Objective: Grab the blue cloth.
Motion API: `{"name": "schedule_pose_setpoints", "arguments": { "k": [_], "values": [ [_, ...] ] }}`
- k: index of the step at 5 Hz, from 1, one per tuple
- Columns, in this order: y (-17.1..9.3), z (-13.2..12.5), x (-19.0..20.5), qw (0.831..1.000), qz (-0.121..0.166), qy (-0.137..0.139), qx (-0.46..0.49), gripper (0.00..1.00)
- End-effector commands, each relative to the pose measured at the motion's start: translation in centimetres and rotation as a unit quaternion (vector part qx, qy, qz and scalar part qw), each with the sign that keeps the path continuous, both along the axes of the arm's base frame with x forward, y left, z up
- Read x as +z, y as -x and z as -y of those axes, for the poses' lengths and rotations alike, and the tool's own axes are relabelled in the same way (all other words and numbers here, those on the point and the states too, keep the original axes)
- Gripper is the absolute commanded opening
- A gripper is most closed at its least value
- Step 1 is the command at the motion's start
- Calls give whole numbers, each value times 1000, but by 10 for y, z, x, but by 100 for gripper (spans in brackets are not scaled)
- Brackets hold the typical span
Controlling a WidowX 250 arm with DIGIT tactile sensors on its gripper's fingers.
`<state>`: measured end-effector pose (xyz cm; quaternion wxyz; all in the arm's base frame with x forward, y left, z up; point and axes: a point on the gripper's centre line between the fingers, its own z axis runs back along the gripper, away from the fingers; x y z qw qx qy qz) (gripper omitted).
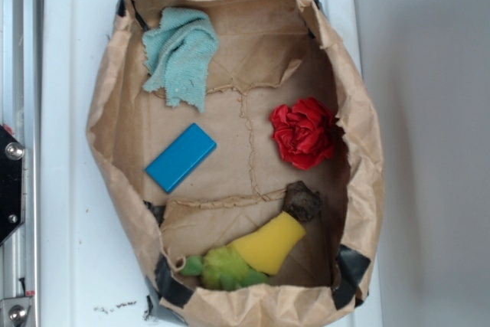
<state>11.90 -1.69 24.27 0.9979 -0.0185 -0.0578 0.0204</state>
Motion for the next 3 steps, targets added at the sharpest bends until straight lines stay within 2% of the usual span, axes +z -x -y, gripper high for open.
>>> {"name": "schedule_pose_setpoints", "arguments": {
  "k": [1,3],
  "values": [
    [0,0,0,1000,0,0,0,100],
    [-61,-13,-15,1000,23,8,3,100]
  ]
}}
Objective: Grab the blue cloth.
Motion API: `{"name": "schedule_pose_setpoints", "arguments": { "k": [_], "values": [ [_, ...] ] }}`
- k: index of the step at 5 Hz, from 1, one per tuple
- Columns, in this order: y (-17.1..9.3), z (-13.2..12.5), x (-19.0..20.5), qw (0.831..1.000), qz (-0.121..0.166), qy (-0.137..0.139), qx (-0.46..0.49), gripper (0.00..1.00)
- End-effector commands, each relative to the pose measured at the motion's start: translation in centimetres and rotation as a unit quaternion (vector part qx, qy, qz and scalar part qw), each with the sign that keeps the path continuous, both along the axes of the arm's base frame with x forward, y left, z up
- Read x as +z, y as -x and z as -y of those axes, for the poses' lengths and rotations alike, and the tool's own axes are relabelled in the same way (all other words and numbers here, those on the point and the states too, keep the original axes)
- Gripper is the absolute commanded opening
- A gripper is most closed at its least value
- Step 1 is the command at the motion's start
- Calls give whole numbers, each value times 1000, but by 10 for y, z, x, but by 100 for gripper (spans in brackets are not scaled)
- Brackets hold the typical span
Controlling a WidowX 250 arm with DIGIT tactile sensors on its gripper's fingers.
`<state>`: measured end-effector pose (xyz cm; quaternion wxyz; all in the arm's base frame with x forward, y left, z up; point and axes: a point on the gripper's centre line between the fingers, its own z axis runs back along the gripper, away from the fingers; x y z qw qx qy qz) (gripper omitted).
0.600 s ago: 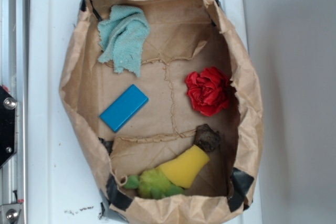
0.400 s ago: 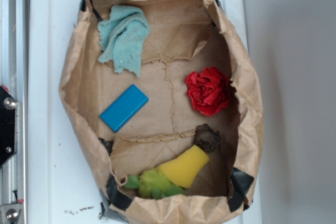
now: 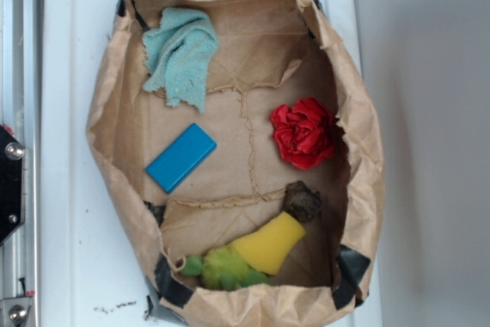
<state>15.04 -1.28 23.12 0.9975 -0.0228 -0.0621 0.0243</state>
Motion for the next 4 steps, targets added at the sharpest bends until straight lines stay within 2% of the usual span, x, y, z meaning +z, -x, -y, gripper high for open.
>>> {"name": "schedule_pose_setpoints", "arguments": {
  "k": [1,4],
  "values": [
    [-52,-16,-15,1000,26,-7,4,100],
    [-97,-61,-55,998,28,-40,28,100]
  ]
}}
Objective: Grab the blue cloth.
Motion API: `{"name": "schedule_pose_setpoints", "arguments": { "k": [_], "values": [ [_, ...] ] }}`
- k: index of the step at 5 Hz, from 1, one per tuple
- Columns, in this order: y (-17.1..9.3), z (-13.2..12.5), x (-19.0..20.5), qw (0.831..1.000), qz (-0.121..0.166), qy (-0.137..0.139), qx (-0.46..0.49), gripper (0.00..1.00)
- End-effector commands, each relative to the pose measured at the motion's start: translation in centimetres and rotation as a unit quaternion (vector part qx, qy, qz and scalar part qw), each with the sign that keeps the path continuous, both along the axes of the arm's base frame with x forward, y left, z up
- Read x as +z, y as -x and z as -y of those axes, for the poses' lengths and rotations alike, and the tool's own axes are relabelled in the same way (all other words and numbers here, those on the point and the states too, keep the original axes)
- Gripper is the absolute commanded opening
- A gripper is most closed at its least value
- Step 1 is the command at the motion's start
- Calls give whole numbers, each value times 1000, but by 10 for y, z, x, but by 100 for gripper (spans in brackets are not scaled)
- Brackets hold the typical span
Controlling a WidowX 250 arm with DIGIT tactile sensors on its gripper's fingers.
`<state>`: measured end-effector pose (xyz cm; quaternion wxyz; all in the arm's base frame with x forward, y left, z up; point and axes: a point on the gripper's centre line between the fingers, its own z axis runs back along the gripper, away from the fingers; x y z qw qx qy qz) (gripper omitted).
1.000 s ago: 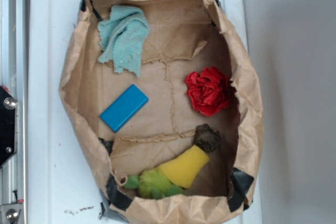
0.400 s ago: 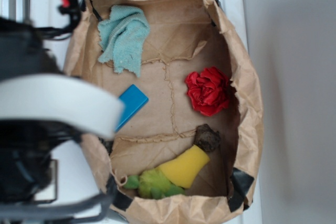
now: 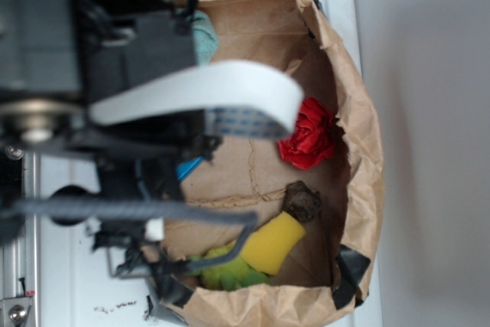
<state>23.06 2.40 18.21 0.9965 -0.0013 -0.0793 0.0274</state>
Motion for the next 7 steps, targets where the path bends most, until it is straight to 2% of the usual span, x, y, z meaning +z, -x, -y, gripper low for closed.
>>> {"name": "schedule_pose_setpoints", "arguments": {
  "k": [1,3,4,6,7],
  "values": [
    [-23,-33,-18,999,12,-31,21,100],
    [-31,-34,-56,999,8,-47,-8,100],
    [-33,-39,-70,998,-6,-56,-3,100],
    [-34,-55,-82,996,-23,-83,28,100],
    [-34,-55,-82,996,-23,-83,28,100]
  ]
}}
